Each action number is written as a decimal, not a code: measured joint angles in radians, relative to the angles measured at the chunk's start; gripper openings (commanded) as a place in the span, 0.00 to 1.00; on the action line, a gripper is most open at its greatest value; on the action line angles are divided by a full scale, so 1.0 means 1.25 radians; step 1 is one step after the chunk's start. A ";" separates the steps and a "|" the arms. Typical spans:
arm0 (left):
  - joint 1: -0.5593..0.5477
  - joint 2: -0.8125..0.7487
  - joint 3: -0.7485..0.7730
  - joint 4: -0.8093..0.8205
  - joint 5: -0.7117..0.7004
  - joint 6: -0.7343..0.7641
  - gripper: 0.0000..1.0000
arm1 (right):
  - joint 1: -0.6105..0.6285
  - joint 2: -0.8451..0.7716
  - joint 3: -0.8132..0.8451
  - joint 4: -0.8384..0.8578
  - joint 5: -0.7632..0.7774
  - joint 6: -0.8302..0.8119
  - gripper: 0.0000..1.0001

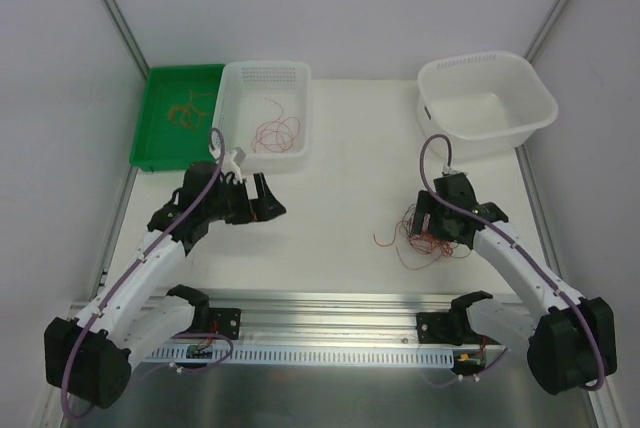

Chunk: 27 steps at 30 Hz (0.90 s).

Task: Untangle the cables

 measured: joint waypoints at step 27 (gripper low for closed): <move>-0.317 0.095 -0.056 0.081 -0.074 -0.128 0.99 | 0.409 0.256 0.181 0.169 -0.221 -0.115 0.53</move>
